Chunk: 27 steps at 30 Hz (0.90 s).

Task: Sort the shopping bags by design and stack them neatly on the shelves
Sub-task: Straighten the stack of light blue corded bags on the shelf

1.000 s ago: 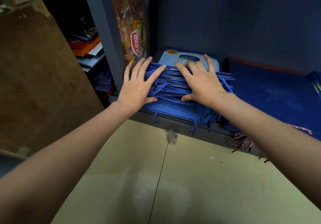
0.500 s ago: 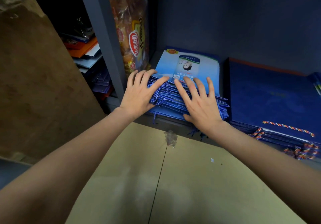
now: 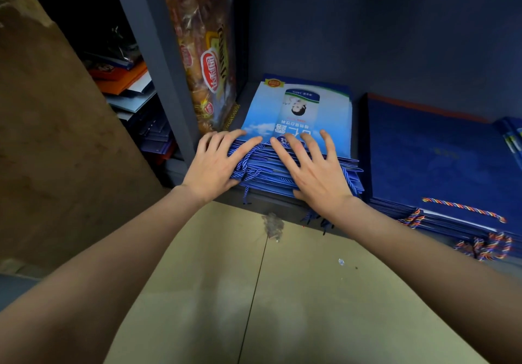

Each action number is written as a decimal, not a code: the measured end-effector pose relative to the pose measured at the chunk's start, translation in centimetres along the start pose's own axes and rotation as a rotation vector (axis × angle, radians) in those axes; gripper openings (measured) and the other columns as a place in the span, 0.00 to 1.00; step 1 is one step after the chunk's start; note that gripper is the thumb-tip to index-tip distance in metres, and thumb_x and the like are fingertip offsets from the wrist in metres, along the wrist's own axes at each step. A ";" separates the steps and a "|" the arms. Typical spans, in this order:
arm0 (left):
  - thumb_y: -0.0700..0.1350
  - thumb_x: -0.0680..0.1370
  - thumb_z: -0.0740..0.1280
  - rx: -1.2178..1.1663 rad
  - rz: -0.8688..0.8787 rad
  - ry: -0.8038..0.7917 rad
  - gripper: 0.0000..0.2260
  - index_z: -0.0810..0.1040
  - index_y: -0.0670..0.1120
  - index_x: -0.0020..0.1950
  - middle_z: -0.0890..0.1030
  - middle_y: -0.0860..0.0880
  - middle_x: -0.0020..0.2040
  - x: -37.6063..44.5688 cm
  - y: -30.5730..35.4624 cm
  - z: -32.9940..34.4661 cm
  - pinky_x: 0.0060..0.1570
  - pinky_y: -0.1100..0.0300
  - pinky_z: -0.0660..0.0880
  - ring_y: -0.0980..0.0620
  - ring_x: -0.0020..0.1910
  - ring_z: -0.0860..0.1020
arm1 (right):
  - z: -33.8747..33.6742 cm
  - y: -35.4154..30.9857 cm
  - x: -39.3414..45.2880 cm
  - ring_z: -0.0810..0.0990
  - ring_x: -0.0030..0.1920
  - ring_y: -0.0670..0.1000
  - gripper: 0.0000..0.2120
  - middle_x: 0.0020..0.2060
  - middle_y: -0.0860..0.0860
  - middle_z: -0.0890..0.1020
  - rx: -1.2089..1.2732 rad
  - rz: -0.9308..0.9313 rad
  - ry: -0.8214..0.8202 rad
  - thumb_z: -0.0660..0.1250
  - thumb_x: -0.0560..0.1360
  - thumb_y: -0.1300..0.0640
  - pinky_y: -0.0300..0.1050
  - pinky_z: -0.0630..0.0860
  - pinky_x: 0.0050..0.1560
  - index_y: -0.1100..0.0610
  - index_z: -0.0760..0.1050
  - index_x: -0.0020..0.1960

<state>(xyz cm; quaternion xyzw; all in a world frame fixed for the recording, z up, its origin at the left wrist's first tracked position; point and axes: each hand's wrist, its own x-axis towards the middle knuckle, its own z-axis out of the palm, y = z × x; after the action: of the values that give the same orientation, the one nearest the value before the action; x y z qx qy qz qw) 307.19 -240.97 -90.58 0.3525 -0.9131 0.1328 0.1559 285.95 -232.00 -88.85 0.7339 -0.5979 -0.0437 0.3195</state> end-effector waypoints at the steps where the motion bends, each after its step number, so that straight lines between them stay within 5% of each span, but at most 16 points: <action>1: 0.52 0.58 0.81 0.000 0.019 0.002 0.49 0.58 0.51 0.73 0.73 0.42 0.64 0.0 -0.2 0.0 0.61 0.45 0.65 0.40 0.59 0.72 | 0.0 0.1 0.0 0.74 0.61 0.58 0.56 0.64 0.55 0.74 -0.006 -0.013 -0.015 0.77 0.57 0.42 0.61 0.64 0.67 0.56 0.50 0.75; 8: 0.55 0.62 0.79 -0.050 0.023 -0.023 0.45 0.58 0.51 0.73 0.74 0.42 0.64 -0.6 -0.6 0.0 0.58 0.44 0.71 0.40 0.60 0.73 | 0.0 -0.2 -0.4 0.74 0.61 0.58 0.63 0.63 0.56 0.74 0.013 -0.043 -0.079 0.77 0.53 0.34 0.60 0.64 0.67 0.56 0.50 0.76; 13: 0.53 0.59 0.81 -0.061 -0.068 -0.082 0.48 0.58 0.51 0.72 0.73 0.39 0.64 -0.8 0.9 -0.6 0.58 0.45 0.71 0.37 0.60 0.74 | 0.0 -1.3 -1.1 0.75 0.60 0.58 0.59 0.63 0.56 0.75 0.018 0.008 -0.066 0.79 0.56 0.42 0.60 0.67 0.64 0.57 0.48 0.75; 16: 0.52 0.61 0.80 -0.161 -0.093 -0.116 0.51 0.52 0.56 0.75 0.62 0.40 0.73 -1.2 0.8 -2.0 0.67 0.43 0.63 0.39 0.70 0.63 | -0.2 -1.6 -1.3 0.76 0.58 0.58 0.59 0.62 0.57 0.75 0.076 0.032 -0.032 0.80 0.55 0.44 0.59 0.69 0.63 0.57 0.50 0.75; 18: 0.49 0.64 0.79 -0.494 -0.371 -0.149 0.51 0.49 0.55 0.77 0.53 0.44 0.76 -2.8 1.6 -2.8 0.72 0.46 0.58 0.44 0.74 0.56 | -0.7 -1.6 -1.5 0.76 0.57 0.59 0.61 0.61 0.59 0.75 0.168 0.034 0.004 0.81 0.51 0.43 0.58 0.70 0.61 0.57 0.53 0.74; 20: 0.46 0.65 0.79 -0.784 -0.678 -0.075 0.50 0.50 0.51 0.77 0.54 0.46 0.74 -4.4 3.4 -3.3 0.71 0.51 0.61 0.49 0.72 0.60 | -0.9 -1.3 -1.6 0.77 0.56 0.61 0.59 0.61 0.61 0.75 0.256 0.038 0.057 0.82 0.50 0.44 0.58 0.72 0.59 0.58 0.58 0.73; 23: 0.43 0.66 0.78 -0.866 -0.838 -0.031 0.41 0.59 0.46 0.73 0.63 0.47 0.68 -5.0 6.5 -2.8 0.63 0.57 0.69 0.51 0.64 0.71 | -0.9 -1.6 -1.3 0.77 0.56 0.61 0.56 0.61 0.62 0.75 0.279 0.060 0.072 0.82 0.51 0.44 0.59 0.72 0.58 0.58 0.60 0.72; 27: 0.43 0.71 0.75 -0.920 -1.083 0.033 0.25 0.68 0.41 0.63 0.73 0.45 0.60 -2.5 7.9 -1.7 0.57 0.60 0.68 0.49 0.59 0.73 | -1.2 -2.6 -0.7 0.78 0.54 0.58 0.55 0.58 0.59 0.77 0.237 0.138 0.036 0.82 0.50 0.43 0.58 0.72 0.57 0.56 0.65 0.72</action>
<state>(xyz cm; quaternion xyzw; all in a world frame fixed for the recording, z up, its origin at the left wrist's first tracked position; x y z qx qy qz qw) 303.85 -233.22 -90.99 0.6531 -0.5707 -0.3572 0.3466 288.45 -230.66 -89.51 0.7244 -0.6419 0.0624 0.2436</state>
